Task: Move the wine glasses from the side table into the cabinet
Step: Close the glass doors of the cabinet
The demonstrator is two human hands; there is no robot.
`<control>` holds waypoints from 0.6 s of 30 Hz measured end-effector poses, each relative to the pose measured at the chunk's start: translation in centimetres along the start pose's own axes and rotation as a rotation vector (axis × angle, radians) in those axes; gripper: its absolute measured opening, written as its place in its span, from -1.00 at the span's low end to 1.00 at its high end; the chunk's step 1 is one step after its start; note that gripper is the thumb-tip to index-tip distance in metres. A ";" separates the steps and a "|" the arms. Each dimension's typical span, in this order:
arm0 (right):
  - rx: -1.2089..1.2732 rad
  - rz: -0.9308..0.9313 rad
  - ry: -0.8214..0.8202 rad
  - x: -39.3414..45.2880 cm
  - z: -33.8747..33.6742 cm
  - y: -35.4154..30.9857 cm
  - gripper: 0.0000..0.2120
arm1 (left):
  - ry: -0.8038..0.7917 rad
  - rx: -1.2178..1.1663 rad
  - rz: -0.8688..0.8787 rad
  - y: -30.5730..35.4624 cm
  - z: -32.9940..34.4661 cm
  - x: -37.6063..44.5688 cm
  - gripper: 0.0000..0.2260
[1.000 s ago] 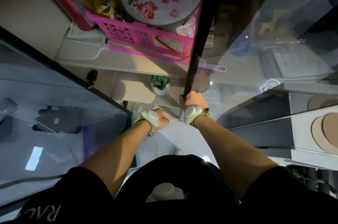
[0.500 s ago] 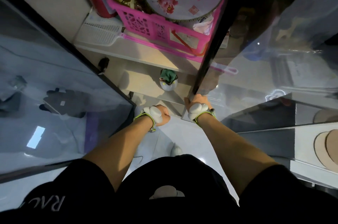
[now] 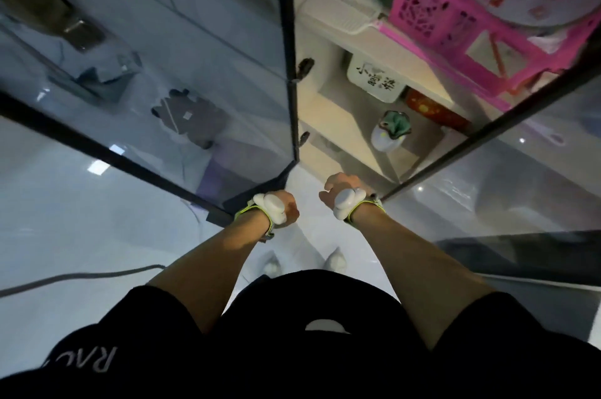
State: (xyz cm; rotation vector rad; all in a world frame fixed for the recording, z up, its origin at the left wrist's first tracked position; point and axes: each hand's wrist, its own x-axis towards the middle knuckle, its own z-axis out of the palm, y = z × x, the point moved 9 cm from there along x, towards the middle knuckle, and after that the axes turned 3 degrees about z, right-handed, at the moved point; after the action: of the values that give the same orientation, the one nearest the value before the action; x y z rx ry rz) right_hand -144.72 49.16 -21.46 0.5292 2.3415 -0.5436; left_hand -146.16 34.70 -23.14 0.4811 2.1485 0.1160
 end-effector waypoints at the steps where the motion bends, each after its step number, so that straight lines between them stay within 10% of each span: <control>1: -0.053 -0.021 -0.021 -0.2 1.4 -2.3 -0.69 | -0.004 -0.023 -0.029 -2.7 0.4 -1.1 -0.70; 18: -0.265 -0.186 -0.063 -2.8 9.5 -20.5 -0.68 | 0.385 -0.457 -0.341 -25.3 0.0 -7.5 -0.77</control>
State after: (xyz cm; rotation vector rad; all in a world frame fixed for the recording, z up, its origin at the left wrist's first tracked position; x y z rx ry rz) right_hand -148.17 26.61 -21.24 0.1708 2.3676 -0.3191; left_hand -149.73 8.52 -23.90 -0.1901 2.4425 0.5279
